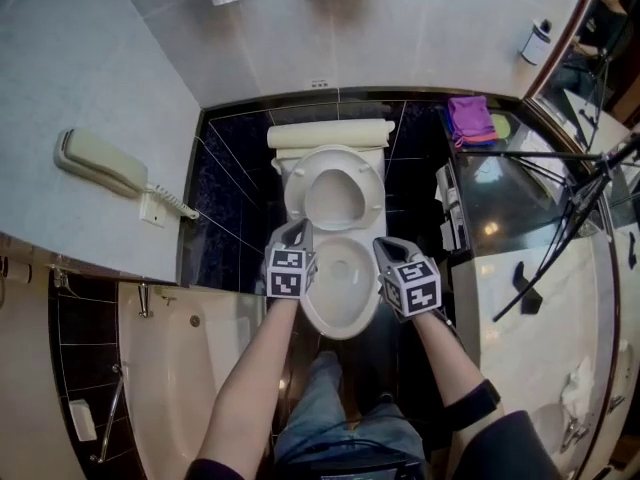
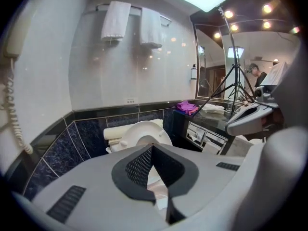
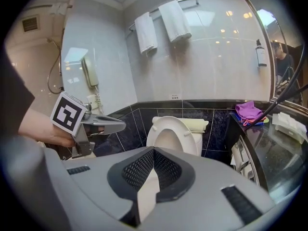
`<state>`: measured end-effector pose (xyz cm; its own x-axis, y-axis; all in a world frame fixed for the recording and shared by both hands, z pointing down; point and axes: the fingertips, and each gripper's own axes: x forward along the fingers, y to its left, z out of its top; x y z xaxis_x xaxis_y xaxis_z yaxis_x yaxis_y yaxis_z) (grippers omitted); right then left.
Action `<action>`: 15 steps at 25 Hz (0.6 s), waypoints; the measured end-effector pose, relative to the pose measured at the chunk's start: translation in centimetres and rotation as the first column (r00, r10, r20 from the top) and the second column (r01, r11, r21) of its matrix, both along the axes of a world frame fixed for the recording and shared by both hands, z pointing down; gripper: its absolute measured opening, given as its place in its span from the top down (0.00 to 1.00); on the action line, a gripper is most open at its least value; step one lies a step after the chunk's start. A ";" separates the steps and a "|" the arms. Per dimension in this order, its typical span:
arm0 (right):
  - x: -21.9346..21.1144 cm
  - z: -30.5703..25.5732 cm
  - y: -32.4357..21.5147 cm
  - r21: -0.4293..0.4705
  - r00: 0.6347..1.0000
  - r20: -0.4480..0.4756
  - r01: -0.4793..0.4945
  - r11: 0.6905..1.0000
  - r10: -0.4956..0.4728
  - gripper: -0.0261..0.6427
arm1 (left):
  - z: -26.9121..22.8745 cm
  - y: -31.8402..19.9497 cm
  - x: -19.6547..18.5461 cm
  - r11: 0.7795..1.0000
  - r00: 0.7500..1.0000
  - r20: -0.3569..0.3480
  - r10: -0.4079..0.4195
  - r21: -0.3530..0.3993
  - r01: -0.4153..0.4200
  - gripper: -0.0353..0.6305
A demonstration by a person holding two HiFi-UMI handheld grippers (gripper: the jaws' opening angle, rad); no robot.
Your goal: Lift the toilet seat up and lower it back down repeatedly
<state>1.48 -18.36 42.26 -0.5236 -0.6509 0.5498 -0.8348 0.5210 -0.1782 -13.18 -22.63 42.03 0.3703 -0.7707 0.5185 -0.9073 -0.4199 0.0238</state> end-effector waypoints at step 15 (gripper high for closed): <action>5.1 -8.0 14.0 0.076 0.999 -0.011 0.049 0.996 -0.048 0.94 | -10.0 19.1 2.2 0.993 0.998 0.002 -0.057 0.107 0.057 0.96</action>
<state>6.56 -4.40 34.25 -0.5504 -0.6651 0.5046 -0.8097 0.5726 -0.1285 -11.01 -3.49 32.04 0.3218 -0.8413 0.4343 -0.9297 -0.3676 -0.0232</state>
